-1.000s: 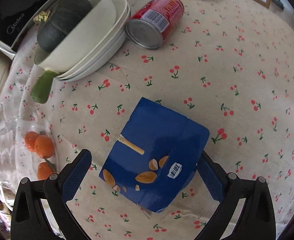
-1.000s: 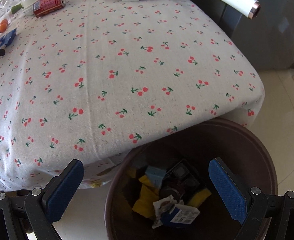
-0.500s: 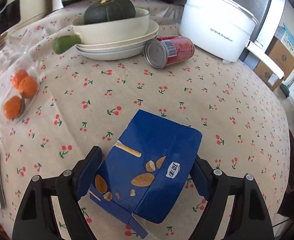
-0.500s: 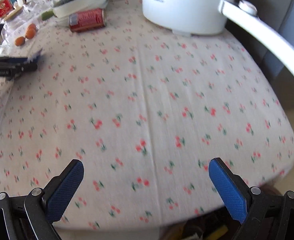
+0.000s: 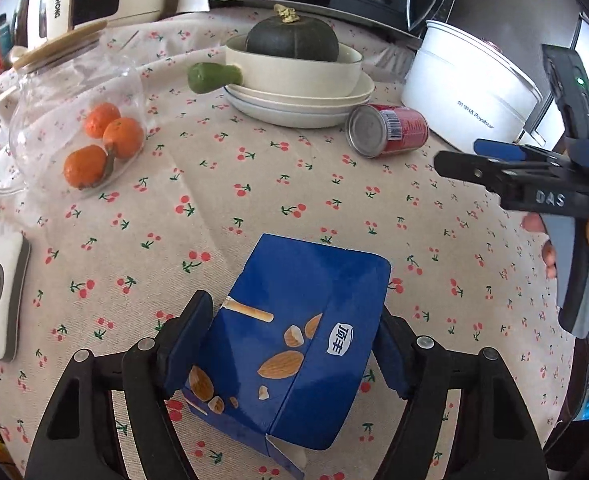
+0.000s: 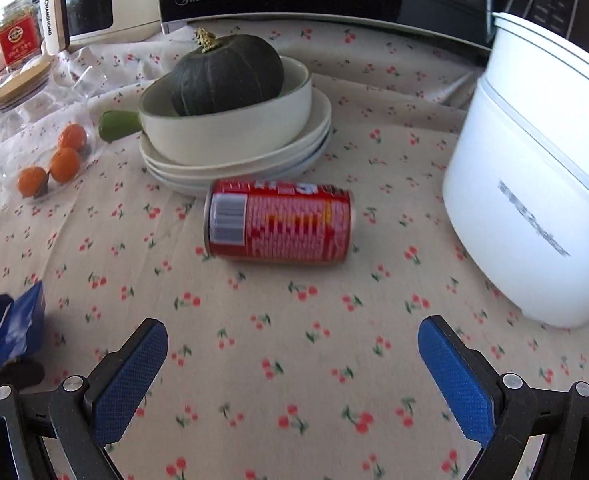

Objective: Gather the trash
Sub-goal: 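Grasp the red can with the right gripper while the left gripper holds the box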

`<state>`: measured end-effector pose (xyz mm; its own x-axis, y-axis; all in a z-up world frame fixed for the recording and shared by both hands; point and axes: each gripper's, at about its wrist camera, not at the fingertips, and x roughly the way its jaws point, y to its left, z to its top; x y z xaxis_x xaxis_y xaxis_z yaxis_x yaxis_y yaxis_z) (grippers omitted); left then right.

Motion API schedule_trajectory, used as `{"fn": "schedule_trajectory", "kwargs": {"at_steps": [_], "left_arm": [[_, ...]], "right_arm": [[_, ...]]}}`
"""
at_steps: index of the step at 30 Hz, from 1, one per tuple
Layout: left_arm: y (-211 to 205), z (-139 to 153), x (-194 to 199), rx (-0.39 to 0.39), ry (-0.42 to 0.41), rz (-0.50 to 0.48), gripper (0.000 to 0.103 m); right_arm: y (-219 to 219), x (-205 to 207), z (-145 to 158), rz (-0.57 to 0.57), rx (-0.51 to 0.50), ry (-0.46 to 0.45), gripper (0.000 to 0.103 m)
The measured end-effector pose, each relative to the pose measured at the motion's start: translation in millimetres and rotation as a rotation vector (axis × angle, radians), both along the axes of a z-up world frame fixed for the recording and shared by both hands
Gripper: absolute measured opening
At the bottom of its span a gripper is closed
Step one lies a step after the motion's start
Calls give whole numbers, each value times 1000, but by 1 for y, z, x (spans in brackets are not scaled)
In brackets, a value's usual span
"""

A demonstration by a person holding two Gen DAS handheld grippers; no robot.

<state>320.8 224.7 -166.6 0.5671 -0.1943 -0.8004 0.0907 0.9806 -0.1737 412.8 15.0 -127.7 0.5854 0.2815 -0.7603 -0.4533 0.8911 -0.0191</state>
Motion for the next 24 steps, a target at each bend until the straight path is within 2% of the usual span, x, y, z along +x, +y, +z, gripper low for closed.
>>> {"fn": "schedule_trajectory", "kwargs": {"at_steps": [3, 9, 15, 16, 17, 24], "left_arm": [[4, 2, -2, -22, -7, 2, 77], [4, -1, -5, -20, -3, -8, 76], [-2, -3, -2, 6, -5, -12, 75], [-3, -3, -2, 10, -8, -14, 74], [-3, -3, -2, 16, -8, -14, 74], [-12, 7, -9, -13, 10, -15, 71]], "right_arm": [[11, 19, -11, -14, 8, 22, 103], [19, 38, -21, -33, 20, -1, 103], [27, 50, -31, -34, 4, 7, 103], [28, 51, -32, -33, 1, 9, 101], [28, 51, -32, -34, -8, 6, 89], [12, 23, -17, -9, -4, 34, 89]]}}
